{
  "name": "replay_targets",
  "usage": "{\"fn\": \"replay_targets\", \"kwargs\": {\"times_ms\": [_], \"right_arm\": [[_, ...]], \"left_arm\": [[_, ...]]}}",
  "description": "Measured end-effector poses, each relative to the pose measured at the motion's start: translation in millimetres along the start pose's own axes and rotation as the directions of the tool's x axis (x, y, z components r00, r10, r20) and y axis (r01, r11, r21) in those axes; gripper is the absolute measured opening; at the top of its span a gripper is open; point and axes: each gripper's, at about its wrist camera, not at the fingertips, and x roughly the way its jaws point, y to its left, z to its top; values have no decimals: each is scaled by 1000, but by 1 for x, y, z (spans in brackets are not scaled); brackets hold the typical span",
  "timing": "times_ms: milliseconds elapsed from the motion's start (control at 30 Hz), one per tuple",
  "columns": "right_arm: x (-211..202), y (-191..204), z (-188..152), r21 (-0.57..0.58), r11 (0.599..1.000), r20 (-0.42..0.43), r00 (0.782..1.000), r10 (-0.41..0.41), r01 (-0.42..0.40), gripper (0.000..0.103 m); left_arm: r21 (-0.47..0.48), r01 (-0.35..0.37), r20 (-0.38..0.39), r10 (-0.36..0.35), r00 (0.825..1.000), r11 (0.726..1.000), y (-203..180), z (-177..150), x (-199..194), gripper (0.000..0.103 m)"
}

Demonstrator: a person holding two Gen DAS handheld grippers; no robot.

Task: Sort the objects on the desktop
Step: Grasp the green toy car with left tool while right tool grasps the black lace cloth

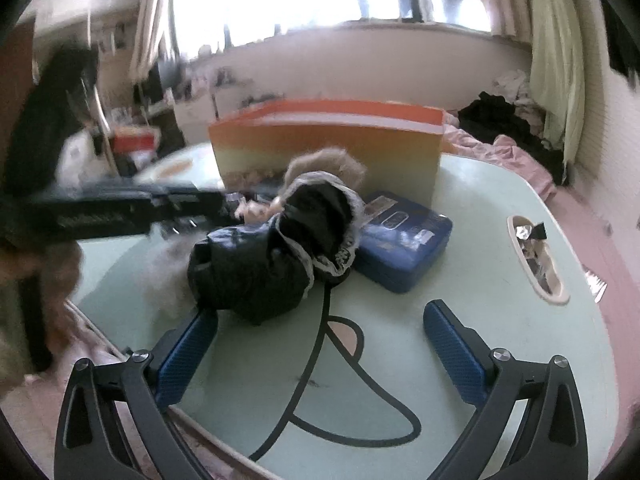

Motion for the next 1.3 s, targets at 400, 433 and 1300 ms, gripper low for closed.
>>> {"fn": "replay_targets", "kwargs": {"times_ms": [400,433,1300], "right_arm": [[-7,16,19,-58,997,50,998,46,-43,58],[-2,22,23,-77,997,32,999,26,-24,58],[-7,7,78,16,992,77,990,121,-123,30]], "left_arm": [[54,-36,-42,38,998,998,9,-17,0,27],[56,-38,-40,40,998,998,9,-17,0,27],[-1,71,211,-69,975,997,11,39,-49,27]]}}
